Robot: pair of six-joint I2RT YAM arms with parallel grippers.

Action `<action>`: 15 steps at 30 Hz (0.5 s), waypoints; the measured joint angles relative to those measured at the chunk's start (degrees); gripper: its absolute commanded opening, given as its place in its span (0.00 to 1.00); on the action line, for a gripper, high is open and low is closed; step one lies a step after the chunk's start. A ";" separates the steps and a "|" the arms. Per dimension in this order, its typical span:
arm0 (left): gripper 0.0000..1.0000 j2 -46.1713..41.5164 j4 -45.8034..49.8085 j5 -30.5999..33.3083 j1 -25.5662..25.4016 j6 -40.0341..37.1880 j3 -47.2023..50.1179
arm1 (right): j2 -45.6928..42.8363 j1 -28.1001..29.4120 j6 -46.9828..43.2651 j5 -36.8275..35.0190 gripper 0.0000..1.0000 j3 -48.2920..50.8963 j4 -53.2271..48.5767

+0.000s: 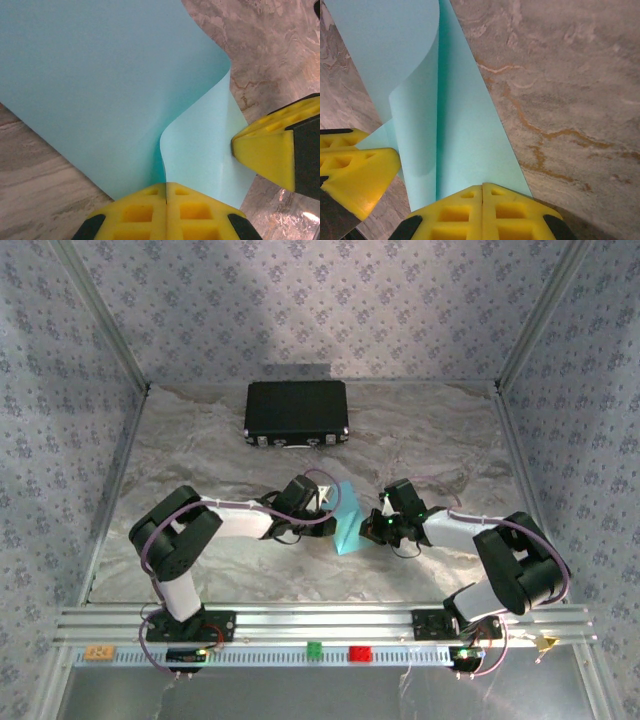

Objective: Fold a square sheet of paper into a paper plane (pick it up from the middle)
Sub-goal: Fold the triangle a second time at the center of the table.

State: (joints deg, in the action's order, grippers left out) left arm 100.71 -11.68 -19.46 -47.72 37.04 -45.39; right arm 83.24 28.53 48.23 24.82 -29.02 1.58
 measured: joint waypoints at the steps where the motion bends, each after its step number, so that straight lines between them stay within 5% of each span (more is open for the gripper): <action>1: 0.01 0.00 0.02 0.02 0.00 -0.17 -0.02 | 0.00 0.00 0.00 0.00 0.06 0.00 -0.02; 15: 0.01 0.00 1.46 0.87 0.00 -2.08 -1.51 | 0.00 0.00 0.02 0.00 0.06 0.00 -0.02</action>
State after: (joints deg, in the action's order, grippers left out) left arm 100.71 -10.22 -18.59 -47.72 34.96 -46.89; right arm 83.24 28.53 48.25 24.82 -29.02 1.56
